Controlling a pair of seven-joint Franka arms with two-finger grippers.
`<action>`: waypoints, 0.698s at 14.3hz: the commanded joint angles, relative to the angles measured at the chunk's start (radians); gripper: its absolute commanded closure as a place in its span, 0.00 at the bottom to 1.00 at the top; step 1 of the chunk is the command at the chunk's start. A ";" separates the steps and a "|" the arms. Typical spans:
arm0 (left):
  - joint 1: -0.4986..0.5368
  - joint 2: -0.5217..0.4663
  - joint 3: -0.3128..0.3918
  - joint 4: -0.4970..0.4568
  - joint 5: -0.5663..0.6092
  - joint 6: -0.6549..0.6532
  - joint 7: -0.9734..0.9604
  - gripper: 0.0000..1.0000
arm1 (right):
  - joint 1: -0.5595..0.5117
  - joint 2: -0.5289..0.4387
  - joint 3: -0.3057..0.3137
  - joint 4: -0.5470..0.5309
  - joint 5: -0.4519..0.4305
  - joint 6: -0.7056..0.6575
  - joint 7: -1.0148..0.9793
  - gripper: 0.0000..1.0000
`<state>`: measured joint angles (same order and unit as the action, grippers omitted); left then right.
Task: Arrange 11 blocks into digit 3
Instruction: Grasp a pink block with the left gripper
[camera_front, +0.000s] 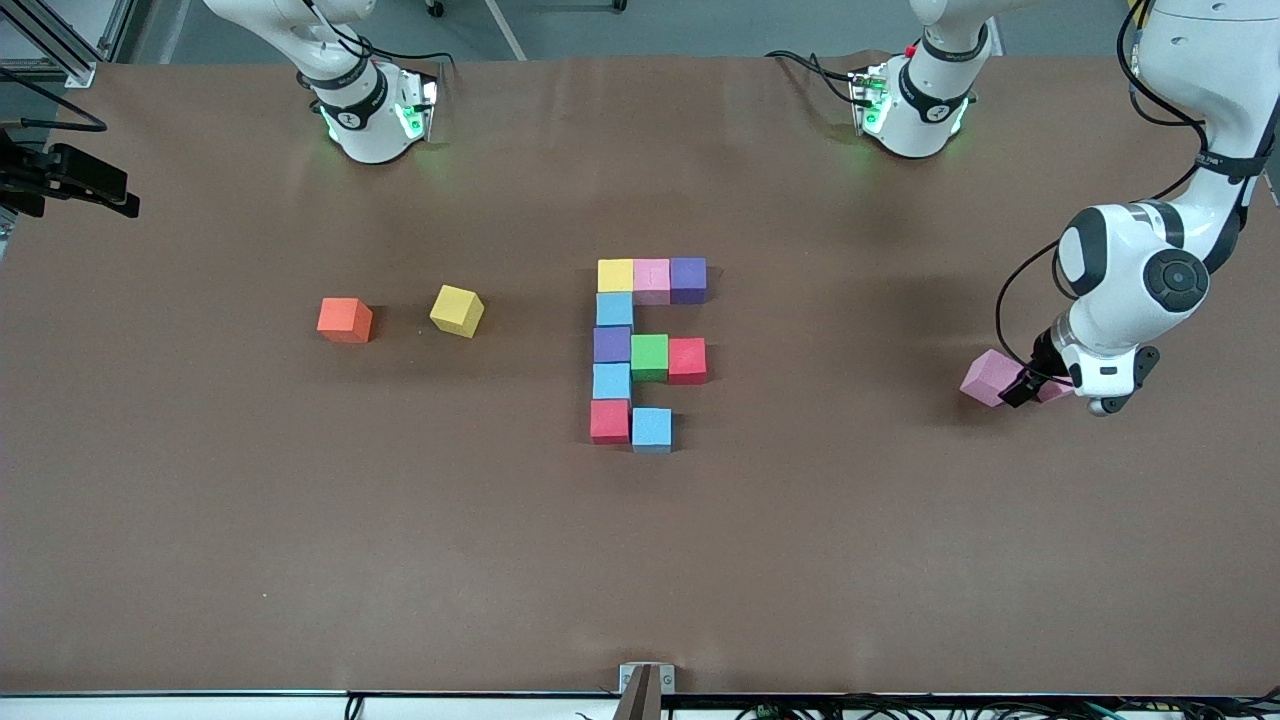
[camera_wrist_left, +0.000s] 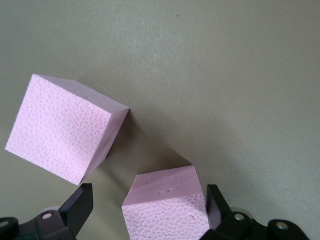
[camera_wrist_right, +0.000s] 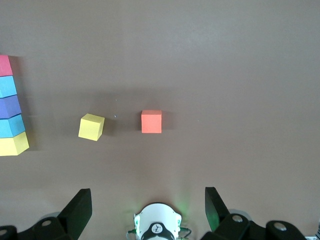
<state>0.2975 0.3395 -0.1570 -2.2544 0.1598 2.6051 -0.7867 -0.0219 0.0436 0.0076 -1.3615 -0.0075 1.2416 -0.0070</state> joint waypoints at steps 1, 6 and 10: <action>0.012 0.019 -0.019 -0.007 -0.017 0.036 -0.003 0.00 | -0.016 -0.172 0.014 -0.241 0.018 0.136 -0.008 0.00; 0.012 0.039 -0.044 -0.004 -0.022 0.036 -0.011 0.40 | -0.006 -0.198 0.014 -0.277 0.017 0.168 -0.010 0.00; 0.002 0.039 -0.084 0.044 -0.026 0.024 -0.043 0.79 | -0.003 -0.198 0.012 -0.275 0.008 0.183 -0.011 0.00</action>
<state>0.2979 0.3803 -0.2090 -2.2415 0.1531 2.6315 -0.8025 -0.0216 -0.1278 0.0182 -1.6032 -0.0060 1.4008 -0.0080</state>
